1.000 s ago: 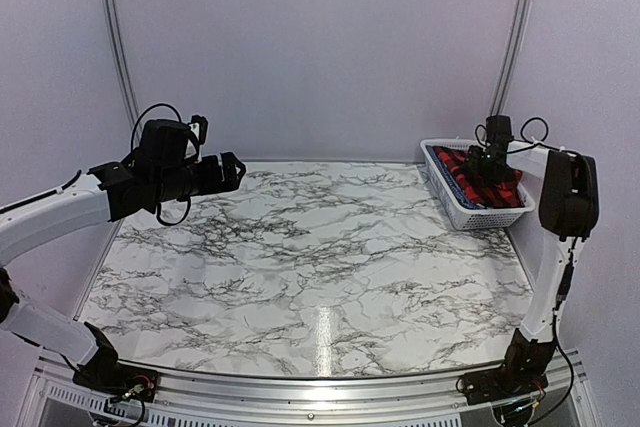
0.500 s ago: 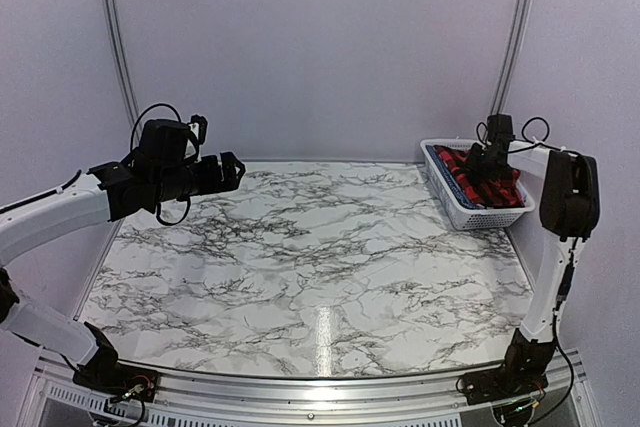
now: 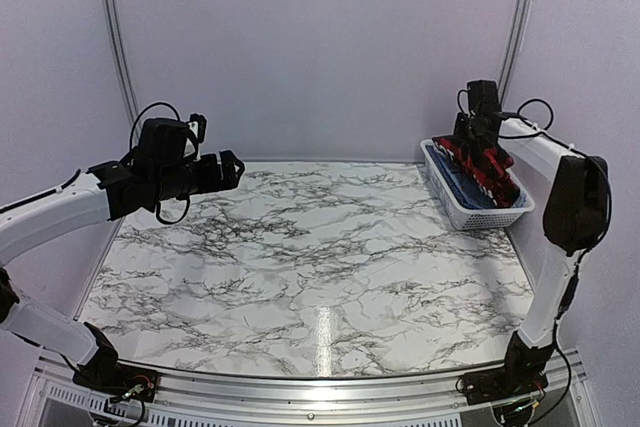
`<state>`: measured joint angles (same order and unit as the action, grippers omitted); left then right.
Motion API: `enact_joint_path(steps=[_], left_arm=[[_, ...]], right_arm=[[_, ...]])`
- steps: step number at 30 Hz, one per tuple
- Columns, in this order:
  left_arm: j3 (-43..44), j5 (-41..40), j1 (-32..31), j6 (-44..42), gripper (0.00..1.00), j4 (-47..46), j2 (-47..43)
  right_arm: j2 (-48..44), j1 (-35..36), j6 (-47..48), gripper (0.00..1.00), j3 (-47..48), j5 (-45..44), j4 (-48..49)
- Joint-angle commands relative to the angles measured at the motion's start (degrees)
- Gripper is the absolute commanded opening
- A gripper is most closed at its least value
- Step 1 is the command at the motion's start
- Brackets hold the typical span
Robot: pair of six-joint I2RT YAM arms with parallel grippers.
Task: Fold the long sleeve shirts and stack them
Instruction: Pick up the square-folded shirt from the bin, then place the square-folded shirt at the center of the board.
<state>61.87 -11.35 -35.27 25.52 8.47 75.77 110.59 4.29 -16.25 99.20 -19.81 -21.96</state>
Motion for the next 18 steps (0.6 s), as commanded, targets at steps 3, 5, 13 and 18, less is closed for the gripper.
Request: enact_joint_path(steps=[3,5,13,18], left_arm=[[1.9,0.1,0.4,-0.2,0.99,0.0,-0.7],[2.0,0.2,0.4,-0.1,0.99,-0.1,-0.8],[2.4,-0.7,0.4,-0.5,0.99,-0.4,-1.6],[2.6,-1.1,0.5,-0.6,0.99,-1.0,-2.4]], right_arm=[[-8.6,12.4,18.9,0.0,7.2,-20.2,7.8],[-9.7,17.0,24.3,0.0,9.0,-23.0,10.6],[-12.0,37.3,42.5,0.0,16.6,-24.7,24.2],[-8.0,46.1,51.6,0.0,21.1,-23.9,29.1]])
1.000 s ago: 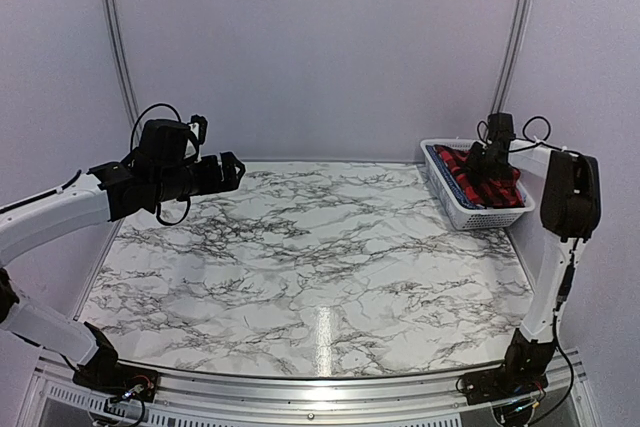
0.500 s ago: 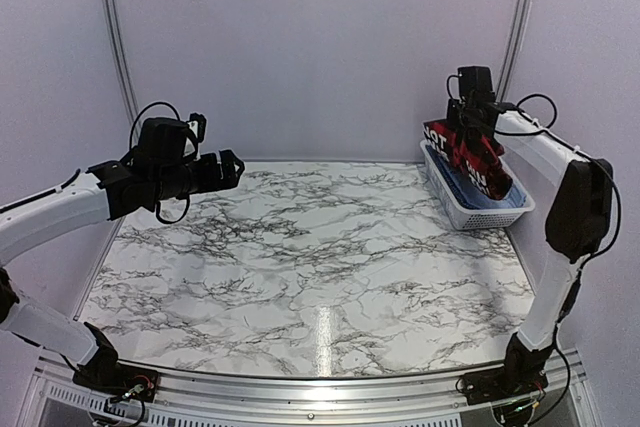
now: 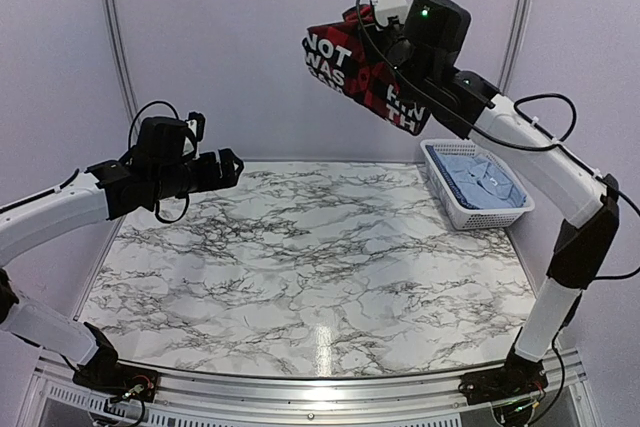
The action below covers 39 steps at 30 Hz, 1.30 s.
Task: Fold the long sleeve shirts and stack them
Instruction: Place the square-folded shirt at the center of the board, then flatten out the square-folded shirt at the center of the board.
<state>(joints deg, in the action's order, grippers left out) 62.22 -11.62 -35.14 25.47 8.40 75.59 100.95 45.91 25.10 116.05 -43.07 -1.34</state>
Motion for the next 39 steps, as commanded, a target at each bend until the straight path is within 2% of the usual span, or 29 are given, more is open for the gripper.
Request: enact_joint_path(steps=[1,3,7,9,11,13,16,19,21,24,28,32,36,39], left_arm=[[2.4,-0.7,0.5,-0.6,0.99,-1.0,-2.2],[2.6,-0.6,0.6,-0.7,0.99,-1.0,-2.3],[2.3,-0.3,0.8,-0.4,0.99,-1.0,-3.0],[1.8,-0.2,0.9,-0.1,0.99,-0.9,-3.7],[1.1,-0.1,1.1,0.2,0.99,-0.9,-4.3],[0.7,0.0,1.3,0.2,0.99,-0.9,-4.6],[0.4,0.2,1.6,0.3,0.99,-0.7,-4.8],[-0.2,-0.3,1.8,0.7,0.99,-0.6,-5.1],[-1.0,-0.5,2.1,1.1,0.99,-0.6,-5.4],[-1.7,0.4,2.4,1.4,0.99,-0.7,-5.2],[-1.3,3.2,2.5,2.1,0.99,-0.7,-3.2],[-0.8,6.8,2.4,3.2,0.99,-0.8,-0.4],[-0.5,10.4,1.7,3.6,0.99,-0.9,1.9],[-0.4,11.0,0.7,3.4,0.99,-0.9,3.0]], right_arm=[[2.2,5.1,9.7,0.0,5.1,0.1,8.2],[2.9,4.9,5.5,0.0,6.1,3.7,5.4],[4.7,3.7,-6.0,0.0,8.6,13.1,-6.3],[5.5,4.6,-7.1,0.03,5.5,10.9,-7.4],[5.5,4.8,-9.1,0.14,2.1,9.6,-8.1],[4.4,4.4,-12.5,0.19,-0.8,8.8,-8.9],[2.7,5.5,-16.6,0.21,-4.8,11.4,-9.8],[3.1,12.4,-14.5,0.23,-10.3,11.5,-8.7],[4.0,13.0,-19.0,0.25,-12.3,11.0,-13.1],[1.5,9.0,-27.3,0.4,-19.9,16.6,-13.6],[-0.8,2.7,-32.5,0.59,-27.4,23.9,-12.5],[3.2,-5.1,-38.3,0.6,-28.1,33.2,-14.3],[7.3,-10.0,-42.9,0.57,-29.3,33.6,-16.7],[7.9,-14.7,-46.7,0.56,-34.4,40.2,-13.0]])
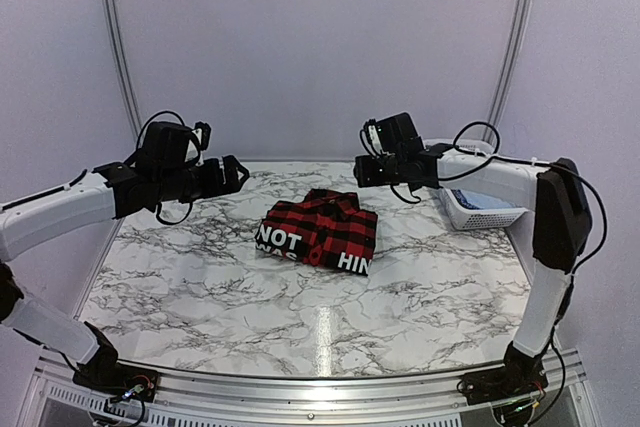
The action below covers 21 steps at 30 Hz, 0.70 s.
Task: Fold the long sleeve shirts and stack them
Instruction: Flatten out the square-folded shirt at the center of the board.
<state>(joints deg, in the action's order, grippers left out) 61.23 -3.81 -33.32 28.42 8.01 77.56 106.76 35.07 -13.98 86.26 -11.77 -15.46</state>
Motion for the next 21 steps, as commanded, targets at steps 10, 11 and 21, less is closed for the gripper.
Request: enact_joint_path(steps=[10,11,21], left_arm=[[2.8,2.8,-3.9,1.3,0.99,-0.5,4.9],[3.0,2.8,-4.1,1.5,0.99,-0.5,5.2],[4.1,2.2,-4.3,2.4,0.99,-0.5,5.6]], right_arm=[[7.2,-8.2,-13.2,0.56,-9.7,19.2,6.4],[7.6,-8.2,-13.7,0.56,-10.1,19.5,6.8],[9.6,-8.5,-17.1,0.45,-11.5,22.8,10.7]])
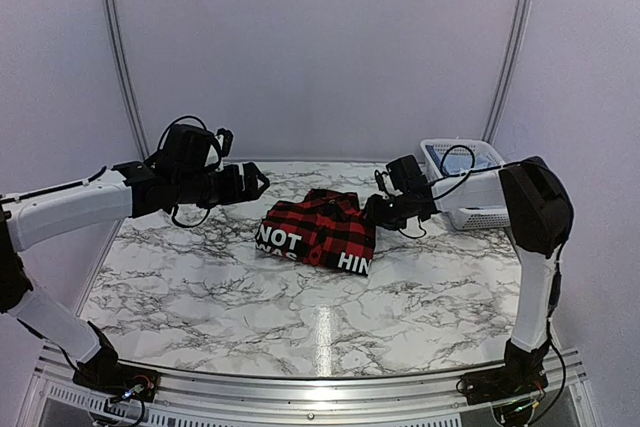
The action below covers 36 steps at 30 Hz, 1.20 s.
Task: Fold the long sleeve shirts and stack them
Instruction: Flatten out the square-folded shirt at the center of the board.
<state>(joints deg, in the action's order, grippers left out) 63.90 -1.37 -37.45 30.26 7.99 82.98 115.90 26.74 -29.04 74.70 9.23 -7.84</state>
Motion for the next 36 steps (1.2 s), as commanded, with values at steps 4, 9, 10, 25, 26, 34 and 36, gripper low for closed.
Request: enact_joint_path(steps=[4,9,10,25,26,34,36], left_arm=[[1.3,-0.6,-0.2,0.6,0.99,-0.4,0.0],[1.4,-1.1,-0.2,1.1,0.99,-0.4,-0.2],[1.5,-1.3,-0.1,1.2,0.99,-0.4,-0.3],[-4.1,3.5,14.0,6.1,0.99,3.5,-8.0],[-4.5,3.9,14.6,6.2,0.99,4.1,-8.2],[-8.2,7.8,14.9,6.1,0.98,5.2,-7.4],[-9.5,9.0,14.8,5.7,0.97,5.8,-7.5]], right_arm=[[0.2,-0.2,-1.8,0.26,0.9,2.6,2.9],[-0.7,0.0,-1.0,0.0,2.6,3.1,1.7],[-1.7,0.2,-0.5,0.0,2.9,3.2,1.4],[-3.3,31.9,15.9,0.0,16.0,-1.3,-5.2],[-1.8,33.4,16.7,0.0,16.2,-1.3,-6.1],[-4.0,33.3,20.4,0.68,15.4,-5.2,-9.6],[-5.3,31.7,20.3,0.72,14.6,-6.3,-10.3]])
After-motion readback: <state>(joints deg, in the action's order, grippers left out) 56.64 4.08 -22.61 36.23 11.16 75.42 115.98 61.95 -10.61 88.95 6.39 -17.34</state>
